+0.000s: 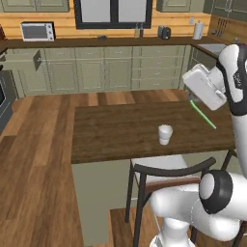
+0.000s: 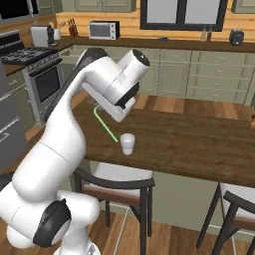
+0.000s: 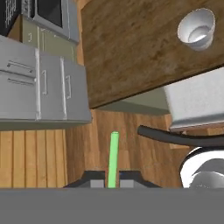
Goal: Take a straw from the drawer in front and place it inside the glass cup on the dining counter.
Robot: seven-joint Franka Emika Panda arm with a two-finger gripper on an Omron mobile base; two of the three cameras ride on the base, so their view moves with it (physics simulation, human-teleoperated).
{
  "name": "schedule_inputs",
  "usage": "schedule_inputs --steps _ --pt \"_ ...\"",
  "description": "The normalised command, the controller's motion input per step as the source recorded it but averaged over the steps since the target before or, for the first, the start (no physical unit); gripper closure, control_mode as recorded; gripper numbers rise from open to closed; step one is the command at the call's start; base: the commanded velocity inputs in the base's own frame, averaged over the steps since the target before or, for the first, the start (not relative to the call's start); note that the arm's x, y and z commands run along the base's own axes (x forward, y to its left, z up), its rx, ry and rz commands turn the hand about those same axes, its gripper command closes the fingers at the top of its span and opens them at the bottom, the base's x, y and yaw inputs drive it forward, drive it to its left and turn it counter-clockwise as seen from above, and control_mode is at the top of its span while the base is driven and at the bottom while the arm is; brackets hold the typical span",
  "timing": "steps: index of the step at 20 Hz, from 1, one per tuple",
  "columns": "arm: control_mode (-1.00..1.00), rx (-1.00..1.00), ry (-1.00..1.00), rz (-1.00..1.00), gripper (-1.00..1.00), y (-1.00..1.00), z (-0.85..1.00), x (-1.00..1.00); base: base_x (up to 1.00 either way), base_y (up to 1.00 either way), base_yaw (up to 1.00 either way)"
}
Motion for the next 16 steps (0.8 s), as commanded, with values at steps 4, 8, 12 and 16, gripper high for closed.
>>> schedule_inputs --steps 4,8,12,16 --pt "-1.0 0.61 0.0 0.08 1.0 -0.21 0.0 0.34 0.0 0.0 0.0" --pt "-1.0 0.38 0.0 0.09 1.0 -0.01 0.0 0.68 0.0 0.0 0.0" --pt "-1.0 0.18 0.0 0.13 1.0 0.0 -0.11 0.79 0.0 0.0 0.0" --pt "-1.0 0.05 0.01 0.1 1.0 0.0 -0.33 0.65 0.0 0.0 0.0"
